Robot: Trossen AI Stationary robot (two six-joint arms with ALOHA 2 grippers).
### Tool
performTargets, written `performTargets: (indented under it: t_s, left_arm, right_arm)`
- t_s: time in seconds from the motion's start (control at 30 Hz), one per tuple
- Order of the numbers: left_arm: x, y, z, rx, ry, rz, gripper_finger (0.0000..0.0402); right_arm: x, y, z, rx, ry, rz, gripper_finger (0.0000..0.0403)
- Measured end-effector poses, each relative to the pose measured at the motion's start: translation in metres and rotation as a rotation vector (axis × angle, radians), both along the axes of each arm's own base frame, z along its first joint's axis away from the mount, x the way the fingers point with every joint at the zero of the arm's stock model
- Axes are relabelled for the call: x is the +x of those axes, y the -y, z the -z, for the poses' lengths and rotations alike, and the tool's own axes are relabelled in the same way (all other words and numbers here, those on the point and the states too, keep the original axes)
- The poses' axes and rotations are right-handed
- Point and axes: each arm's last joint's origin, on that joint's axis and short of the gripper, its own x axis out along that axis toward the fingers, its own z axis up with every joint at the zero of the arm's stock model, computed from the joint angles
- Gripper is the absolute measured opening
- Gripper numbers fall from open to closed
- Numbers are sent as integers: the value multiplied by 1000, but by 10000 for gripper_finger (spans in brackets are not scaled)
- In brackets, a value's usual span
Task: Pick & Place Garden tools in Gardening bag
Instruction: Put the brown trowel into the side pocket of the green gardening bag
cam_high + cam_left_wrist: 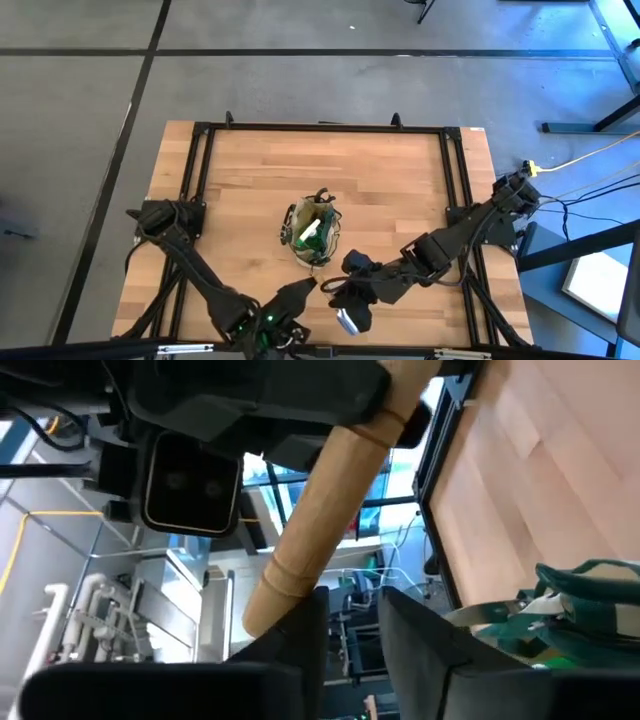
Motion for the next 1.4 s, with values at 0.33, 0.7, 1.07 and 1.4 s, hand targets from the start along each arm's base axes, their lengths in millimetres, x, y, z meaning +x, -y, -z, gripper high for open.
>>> performTargets:
  t_s: [0.33, 0.7, 1.07, 1.4]
  left_arm:
    - [-19, 17, 2, 34, -46, 76, 61]
    - [-2, 2, -11, 68, -78, 29, 126]
    - [9, -14, -14, 114, -133, -7, 177]
    - [20, -30, -12, 103, -135, -52, 158]
  right_arm:
    - [3, 19, -5, -15, -15, 44, 55]
    - [5, 21, -5, -2, -17, 45, 55]
    - [5, 21, -6, 2, -11, 33, 55]
    - [6, 21, -6, -5, -5, 37, 55]
